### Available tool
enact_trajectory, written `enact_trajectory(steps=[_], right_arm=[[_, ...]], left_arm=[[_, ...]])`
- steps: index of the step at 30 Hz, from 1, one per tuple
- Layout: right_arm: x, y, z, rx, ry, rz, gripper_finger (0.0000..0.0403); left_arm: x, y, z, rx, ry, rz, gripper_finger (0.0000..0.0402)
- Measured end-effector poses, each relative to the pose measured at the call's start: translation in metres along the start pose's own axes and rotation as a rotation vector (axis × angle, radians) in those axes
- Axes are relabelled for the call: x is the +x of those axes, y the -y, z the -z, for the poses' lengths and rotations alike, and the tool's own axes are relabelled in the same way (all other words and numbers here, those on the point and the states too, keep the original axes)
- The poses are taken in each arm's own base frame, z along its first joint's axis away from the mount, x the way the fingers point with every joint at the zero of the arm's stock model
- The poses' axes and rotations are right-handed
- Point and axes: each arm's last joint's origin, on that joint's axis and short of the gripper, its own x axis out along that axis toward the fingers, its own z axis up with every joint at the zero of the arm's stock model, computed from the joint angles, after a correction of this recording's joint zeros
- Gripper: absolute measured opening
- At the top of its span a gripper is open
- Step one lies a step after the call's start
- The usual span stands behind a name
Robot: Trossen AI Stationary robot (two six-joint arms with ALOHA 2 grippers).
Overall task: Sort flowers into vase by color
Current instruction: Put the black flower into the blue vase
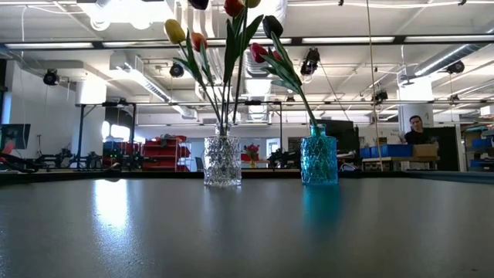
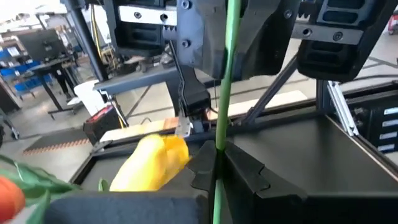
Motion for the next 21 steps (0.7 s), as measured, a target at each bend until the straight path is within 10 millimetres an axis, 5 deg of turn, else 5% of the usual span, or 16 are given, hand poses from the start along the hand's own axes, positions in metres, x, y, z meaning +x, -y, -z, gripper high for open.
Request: enact_trajectory(steps=[13,21], right_arm=[[-0.027,0.024,-0.011,-0.046,-0.062,0.127,0.0009],[-0.066,0.057,0.006,-0.013,-0.076,0.271,0.0009]], left_arm=[[-0.002,0.004,0.015,0.045,-0.131,0.027,0.0122],[-0.007,0.006,0.033,0.037,-0.161,0.034,0.0123]])
